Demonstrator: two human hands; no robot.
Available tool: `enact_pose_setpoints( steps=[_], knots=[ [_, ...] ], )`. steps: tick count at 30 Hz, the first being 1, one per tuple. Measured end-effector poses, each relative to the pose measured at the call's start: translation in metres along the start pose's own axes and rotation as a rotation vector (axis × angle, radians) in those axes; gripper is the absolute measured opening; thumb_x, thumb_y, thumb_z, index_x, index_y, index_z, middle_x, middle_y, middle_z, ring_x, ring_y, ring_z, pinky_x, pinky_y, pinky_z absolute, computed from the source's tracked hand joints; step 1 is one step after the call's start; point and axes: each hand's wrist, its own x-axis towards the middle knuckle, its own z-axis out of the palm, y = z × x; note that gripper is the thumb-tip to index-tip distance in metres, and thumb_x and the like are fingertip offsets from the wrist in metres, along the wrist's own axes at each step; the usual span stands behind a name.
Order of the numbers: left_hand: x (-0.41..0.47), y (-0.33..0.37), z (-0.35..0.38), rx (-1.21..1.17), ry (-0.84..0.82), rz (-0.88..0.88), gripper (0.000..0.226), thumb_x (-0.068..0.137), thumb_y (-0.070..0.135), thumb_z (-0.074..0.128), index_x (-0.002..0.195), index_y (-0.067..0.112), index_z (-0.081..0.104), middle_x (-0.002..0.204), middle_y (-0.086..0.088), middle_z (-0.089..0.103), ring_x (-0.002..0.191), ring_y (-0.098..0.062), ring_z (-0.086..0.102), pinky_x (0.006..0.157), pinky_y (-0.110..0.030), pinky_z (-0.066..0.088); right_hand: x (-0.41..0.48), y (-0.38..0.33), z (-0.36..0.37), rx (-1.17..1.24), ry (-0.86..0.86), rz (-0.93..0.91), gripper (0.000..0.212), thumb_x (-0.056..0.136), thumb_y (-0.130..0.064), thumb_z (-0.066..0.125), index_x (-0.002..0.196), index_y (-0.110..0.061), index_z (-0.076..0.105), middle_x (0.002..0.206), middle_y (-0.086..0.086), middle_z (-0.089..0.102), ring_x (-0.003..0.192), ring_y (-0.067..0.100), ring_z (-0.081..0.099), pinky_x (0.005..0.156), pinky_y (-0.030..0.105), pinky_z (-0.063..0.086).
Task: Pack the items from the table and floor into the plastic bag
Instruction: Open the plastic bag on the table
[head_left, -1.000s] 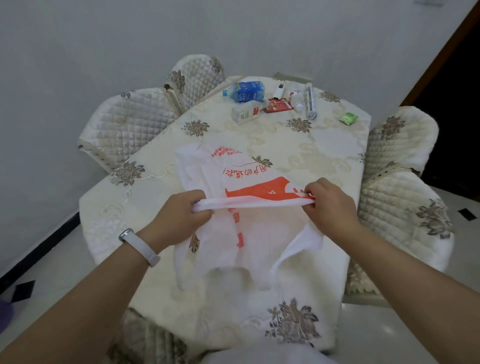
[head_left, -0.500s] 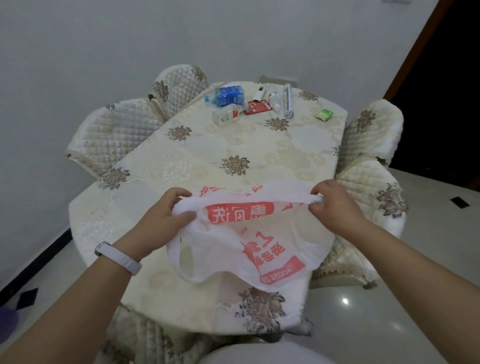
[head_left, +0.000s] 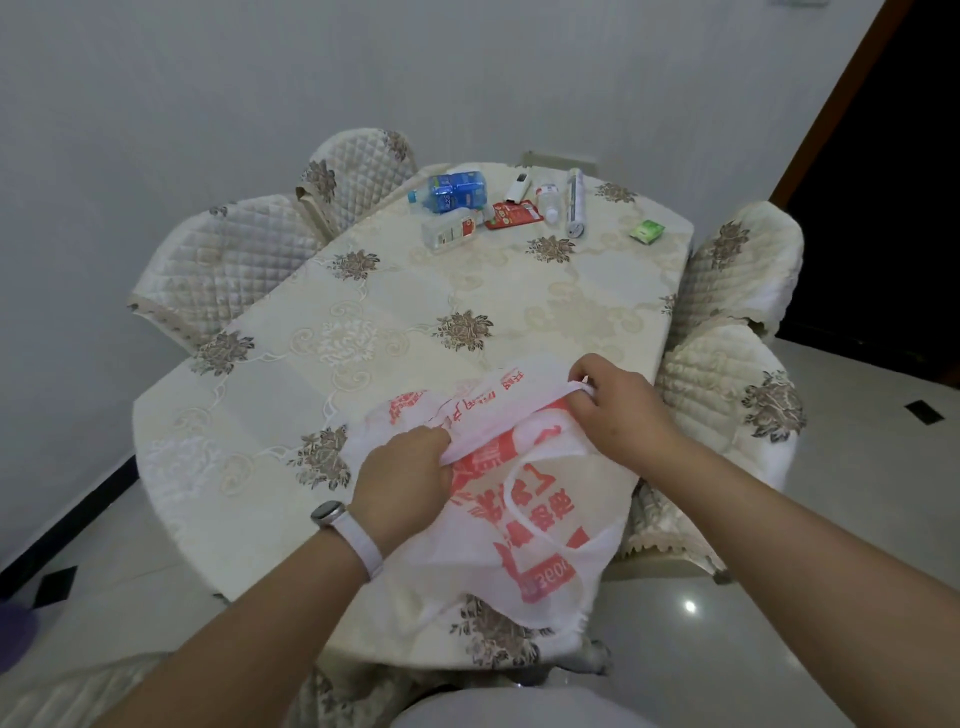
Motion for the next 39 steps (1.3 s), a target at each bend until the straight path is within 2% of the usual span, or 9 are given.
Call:
enact_pose_setpoints(
  steps=[6, 8, 13, 16, 22, 25, 31, 34, 39],
  knots=[
    [0.026, -0.030, -0.031, -0.503, 0.077, -0.199, 0.019, 0.088, 0.009, 0.056, 0.085, 0.027, 0.050, 0.070, 0.002, 0.063, 0.064, -0.028, 0.058, 0.054, -0.036, 0.041, 0.013, -0.008, -0.011, -0.384, -0.131, -0.292, 0.047, 0.088, -0.058, 0.057, 0.122, -0.026, 0.053, 0.100, -0.007, 0.066, 0.090, 0.019, 0.063, 0.068, 0.031, 0.046],
    [0.039, -0.042, -0.039, -0.578, 0.086, -0.204, 0.022, 0.086, 0.011, 0.060, 0.083, 0.030, 0.050, 0.070, 0.006, 0.062, 0.066, -0.025, 0.058, 0.054, -0.033, 0.039, 0.021, -0.005, -0.005, -0.535, -0.138, -0.351, 0.034, 0.090, -0.050, 0.054, 0.111, -0.024, 0.058, 0.094, -0.005, 0.063, 0.084, 0.020, 0.062, 0.065, 0.033, 0.049],
    [0.060, -0.074, -0.055, -0.090, -0.057, -0.010, 0.026, 0.081, 0.057, 0.068, 0.096, 0.037, 0.064, 0.083, 0.013, 0.064, 0.082, -0.013, 0.059, 0.068, -0.030, 0.047, 0.050, 0.004, 0.002, -0.392, 0.004, -0.337, 0.010, 0.083, -0.018, 0.062, 0.091, -0.012, 0.064, 0.092, 0.003, 0.055, 0.084, 0.028, 0.057, 0.056, 0.034, 0.042],
    [0.075, -0.091, -0.053, -0.038, -0.057, 0.071, 0.025, 0.093, 0.042, 0.055, 0.082, 0.022, 0.065, 0.078, 0.003, 0.061, 0.077, -0.022, 0.058, 0.061, -0.031, 0.039, 0.064, -0.008, 0.006, -0.161, -0.066, -0.208, 0.012, 0.087, -0.011, 0.058, 0.099, -0.010, 0.061, 0.100, 0.006, 0.063, 0.090, 0.026, 0.058, 0.072, 0.039, 0.049],
    [0.094, -0.121, -0.048, -0.488, -0.044, -0.010, 0.015, 0.089, 0.009, 0.057, 0.080, 0.020, 0.057, 0.075, 0.002, 0.062, 0.075, -0.022, 0.059, 0.068, -0.036, 0.045, 0.082, -0.024, 0.023, -0.097, -0.091, -0.013, 0.016, 0.094, -0.013, 0.046, 0.105, -0.020, 0.056, 0.086, 0.002, 0.064, 0.079, 0.025, 0.058, 0.064, 0.033, 0.043],
    [0.099, -0.126, -0.044, -0.468, -0.048, 0.001, 0.022, 0.091, 0.009, 0.055, 0.079, 0.027, 0.053, 0.076, 0.003, 0.061, 0.075, -0.021, 0.056, 0.066, -0.035, 0.042, 0.085, -0.029, 0.029, -0.135, -0.064, -0.008, 0.015, 0.094, -0.017, 0.050, 0.106, -0.020, 0.057, 0.084, 0.002, 0.065, 0.077, 0.026, 0.058, 0.063, 0.034, 0.044],
    [0.102, -0.134, -0.052, -0.372, -0.122, 0.071, 0.029, 0.073, 0.048, 0.080, 0.086, 0.031, 0.059, 0.076, 0.012, 0.062, 0.072, -0.010, 0.057, 0.063, -0.029, 0.043, 0.087, -0.016, 0.032, -0.110, -0.001, -0.001, 0.016, 0.089, -0.027, 0.062, 0.102, -0.018, 0.062, 0.092, 0.002, 0.064, 0.084, 0.025, 0.059, 0.073, 0.038, 0.048],
    [0.103, -0.133, -0.043, -0.235, -0.025, 0.080, 0.016, 0.082, 0.030, 0.072, 0.088, 0.023, 0.059, 0.077, 0.009, 0.057, 0.076, -0.021, 0.056, 0.062, -0.032, 0.039, 0.093, -0.004, 0.038, -0.140, -0.055, -0.041, 0.027, 0.084, -0.030, 0.068, 0.107, -0.019, 0.060, 0.097, -0.003, 0.054, 0.085, 0.019, 0.054, 0.073, 0.038, 0.049],
    [0.108, -0.129, -0.022, -0.307, 0.032, -0.197, 0.012, 0.087, 0.015, 0.059, 0.088, 0.020, 0.048, 0.073, -0.005, 0.060, 0.070, -0.031, 0.057, 0.056, -0.034, 0.036, 0.100, 0.027, 0.059, -0.297, -0.121, -0.057, 0.014, 0.083, -0.013, 0.056, 0.096, -0.016, 0.059, 0.094, 0.002, 0.049, 0.083, 0.027, 0.053, 0.064, 0.039, 0.047]
  ],
)
